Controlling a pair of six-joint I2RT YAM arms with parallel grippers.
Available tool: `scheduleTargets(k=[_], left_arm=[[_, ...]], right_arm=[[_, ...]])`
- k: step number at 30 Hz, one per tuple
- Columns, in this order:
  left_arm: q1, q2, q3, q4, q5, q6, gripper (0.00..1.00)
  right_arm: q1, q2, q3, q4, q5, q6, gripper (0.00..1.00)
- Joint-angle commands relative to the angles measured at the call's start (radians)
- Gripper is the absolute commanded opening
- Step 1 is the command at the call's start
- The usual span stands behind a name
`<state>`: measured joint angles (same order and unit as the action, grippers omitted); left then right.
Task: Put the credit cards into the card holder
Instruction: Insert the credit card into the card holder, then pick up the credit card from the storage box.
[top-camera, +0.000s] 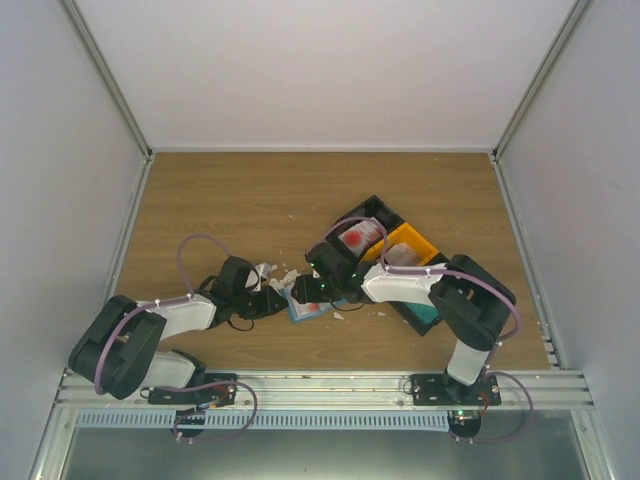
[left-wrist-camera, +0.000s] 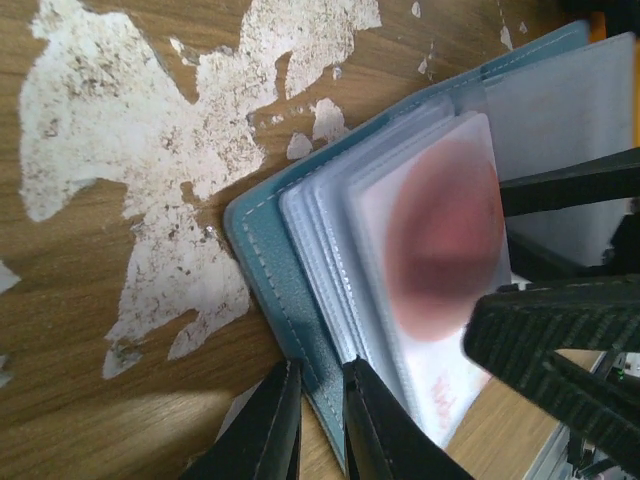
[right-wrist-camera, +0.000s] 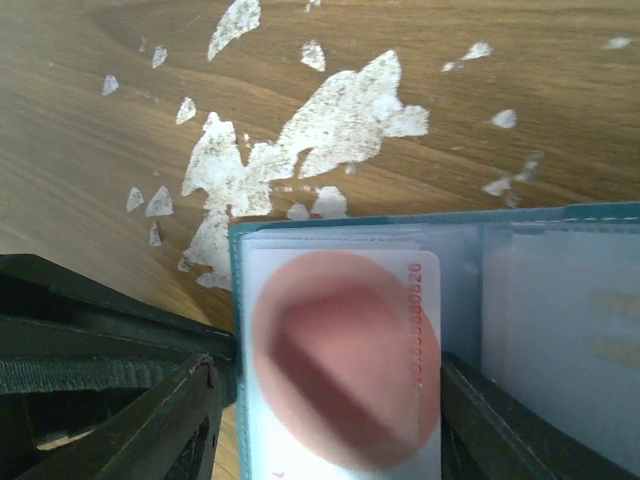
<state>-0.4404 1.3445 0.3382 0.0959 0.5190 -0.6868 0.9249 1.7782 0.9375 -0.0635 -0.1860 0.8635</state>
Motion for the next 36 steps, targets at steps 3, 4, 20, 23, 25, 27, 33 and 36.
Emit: scheduleTargets(k=[3,4,20,23,25,27,33,36], left_arm=[[-0.004,-0.055,0.003,-0.06,-0.034,0.026,0.17],[-0.003,-0.065,0.005,-0.068,-0.038,0.025,0.18],[-0.004,-0.208,0.088,-0.135,-0.141,0.068,0.21],[-0.004,-0.221,0.095,-0.137,-0.14,0.065,0.27],[-0.004,-0.21,0.101,-0.118,-0.125,0.051,0.32],[-0.004,-0.183,0.106,-0.066,-0.089,0.027,0.33],[-0.012,-0.058,0.127,0.22,-0.02,-0.114,0.35],[-0.024,0.031,0.201,0.236,-0.022,-0.115,0.39]], right_arm=[[0.009,-0.12,0.066,-0.192,0.183,-0.063,0.64],[0.006,-0.142,0.069,-0.2,0.195,-0.075,0.65],[-0.136,-0.467,0.022,-0.357,0.302,-0.253,0.7],[-0.248,-0.428,0.072,-0.373,0.246,-0.368,0.65],[-0.306,-0.372,0.13,-0.408,0.231,-0.431,0.54],[-0.343,-0.307,0.2,-0.453,0.221,-0.49,0.43],[-0.402,-0.13,0.351,-0.5,0.23,-0.58,0.43],[-0.423,-0.027,0.406,-0.504,0.223,-0.603,0.44]])
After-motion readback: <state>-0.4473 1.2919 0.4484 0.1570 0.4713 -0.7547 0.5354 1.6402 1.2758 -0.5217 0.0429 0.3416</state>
